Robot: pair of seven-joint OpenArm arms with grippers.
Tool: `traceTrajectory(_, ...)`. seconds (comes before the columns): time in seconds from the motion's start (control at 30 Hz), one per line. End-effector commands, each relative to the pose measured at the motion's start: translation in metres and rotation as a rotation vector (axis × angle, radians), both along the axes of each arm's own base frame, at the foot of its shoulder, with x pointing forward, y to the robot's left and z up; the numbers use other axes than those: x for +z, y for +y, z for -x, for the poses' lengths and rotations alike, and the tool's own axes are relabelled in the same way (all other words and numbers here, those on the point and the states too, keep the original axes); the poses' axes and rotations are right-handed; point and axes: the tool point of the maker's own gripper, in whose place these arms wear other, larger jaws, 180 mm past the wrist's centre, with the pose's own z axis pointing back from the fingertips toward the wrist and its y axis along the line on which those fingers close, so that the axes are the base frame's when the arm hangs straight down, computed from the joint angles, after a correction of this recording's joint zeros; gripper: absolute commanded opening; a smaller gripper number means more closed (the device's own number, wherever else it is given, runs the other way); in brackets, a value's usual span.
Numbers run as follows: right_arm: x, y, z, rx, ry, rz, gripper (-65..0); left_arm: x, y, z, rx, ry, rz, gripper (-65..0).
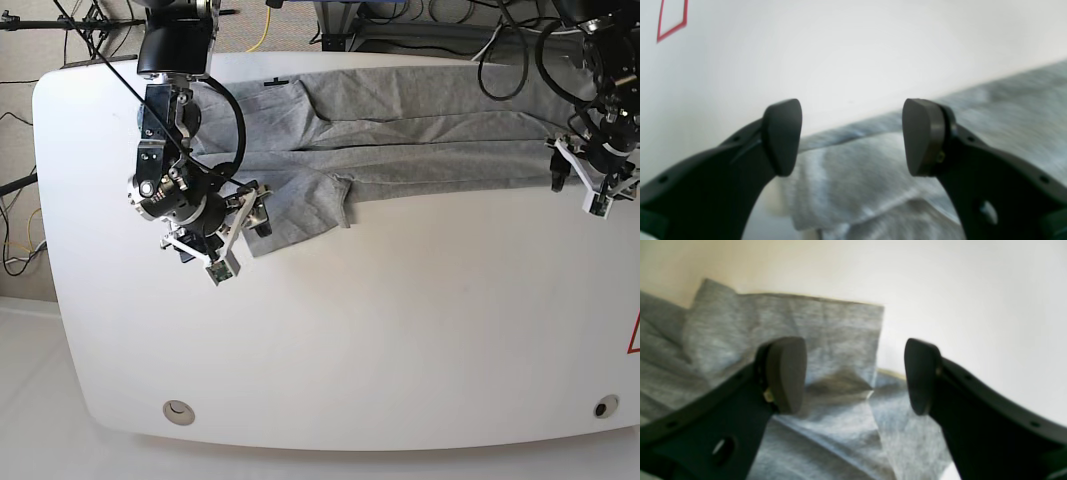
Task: Fold the T-shirt properly
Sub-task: 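Move the right gripper over the shirt end with the sleeve and lower it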
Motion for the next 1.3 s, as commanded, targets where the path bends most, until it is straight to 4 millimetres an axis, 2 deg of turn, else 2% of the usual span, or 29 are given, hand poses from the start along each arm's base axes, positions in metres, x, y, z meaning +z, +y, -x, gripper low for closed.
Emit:
traceTrajectory(0.0, 0.012, -0.001, -0.011, -0.005, -0.050, -0.012, -20.0, 0.013, -0.002, -0.007, -0.012, -0.044, -0.005, -20.0)
traceTrajectory(0.1, 0.011, 0.001, -0.002, -0.001, -0.047, 0.012, -19.1, 0.004, -0.009, -0.007, -0.012, -0.032, 0.018, -20.0)
traceTrajectory(0.43, 0.005, 0.015, 0.015, 0.014, -0.023, -0.010, -19.4, -0.007, -0.017, -0.009, -0.003, -0.015, 0.049, -20.5)
traceTrajectory(0.57, 0.000, 0.018, 0.015, 0.014, -0.008, -0.023, -19.5, -0.008, -0.017, -0.008, 0.001, -0.014, 0.053, -20.4)
traceTrajectory(0.7, -0.004, 0.023, 0.013, 0.018, 0.001, -0.038, -19.6, -0.006, -0.015, -0.009, -0.001, -0.015, 0.047, -20.4)
traceTrajectory(0.97, -0.030, 0.037, -0.001, 0.025, 0.068, -0.088, -20.0, -0.002, -0.007, -0.010, -0.010, -0.015, 0.026, -20.6)
traceTrajectory(1.1, -0.040, 0.039, -0.010, 0.024, 0.086, -0.100, -20.1, -0.005, -0.011, -0.008, -0.011, -0.012, 0.032, -20.7)
traceTrajectory(1.27, -0.050, 0.044, -0.012, 0.042, 0.106, -0.107, -20.3, -0.006, -0.011, -0.008, -0.010, -0.012, 0.034, -20.8)
